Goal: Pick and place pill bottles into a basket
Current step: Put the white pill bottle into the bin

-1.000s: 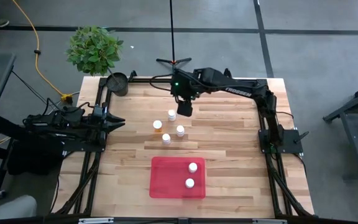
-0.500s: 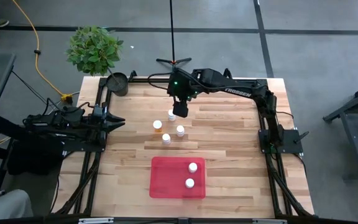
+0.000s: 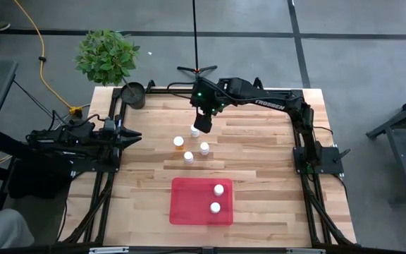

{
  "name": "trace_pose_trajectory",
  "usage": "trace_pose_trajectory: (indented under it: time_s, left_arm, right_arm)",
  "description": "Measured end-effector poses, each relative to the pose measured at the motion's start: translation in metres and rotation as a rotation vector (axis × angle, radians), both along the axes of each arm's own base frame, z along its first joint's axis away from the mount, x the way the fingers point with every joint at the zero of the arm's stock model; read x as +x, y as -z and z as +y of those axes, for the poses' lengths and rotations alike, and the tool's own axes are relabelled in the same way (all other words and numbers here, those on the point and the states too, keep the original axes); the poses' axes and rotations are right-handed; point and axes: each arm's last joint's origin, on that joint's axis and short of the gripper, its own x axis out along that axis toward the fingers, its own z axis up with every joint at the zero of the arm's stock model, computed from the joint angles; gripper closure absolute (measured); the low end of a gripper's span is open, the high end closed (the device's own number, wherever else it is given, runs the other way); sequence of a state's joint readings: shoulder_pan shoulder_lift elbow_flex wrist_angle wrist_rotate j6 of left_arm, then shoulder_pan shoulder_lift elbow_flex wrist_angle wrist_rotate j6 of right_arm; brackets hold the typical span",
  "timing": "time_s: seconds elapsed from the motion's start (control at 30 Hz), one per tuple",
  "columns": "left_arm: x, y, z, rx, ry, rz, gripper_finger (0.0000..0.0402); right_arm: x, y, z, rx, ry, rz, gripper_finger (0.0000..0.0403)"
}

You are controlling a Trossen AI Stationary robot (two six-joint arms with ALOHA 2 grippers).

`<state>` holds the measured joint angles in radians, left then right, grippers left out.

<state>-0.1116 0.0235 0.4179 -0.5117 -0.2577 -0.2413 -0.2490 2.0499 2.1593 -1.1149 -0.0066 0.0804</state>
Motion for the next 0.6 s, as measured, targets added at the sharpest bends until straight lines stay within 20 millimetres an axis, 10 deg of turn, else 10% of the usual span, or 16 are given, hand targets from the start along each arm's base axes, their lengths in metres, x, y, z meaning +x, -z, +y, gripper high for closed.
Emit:
trace_pose_trajectory:
  time_s: [0.6]
  left_arm:
    - [0.0, 0.0, 0.0, 0.0, 0.001, -0.001, 0.0291]
  right_arm:
    - [0.012, 0.05, 0.006, 0.204, 0.025, 0.216, 0.0093]
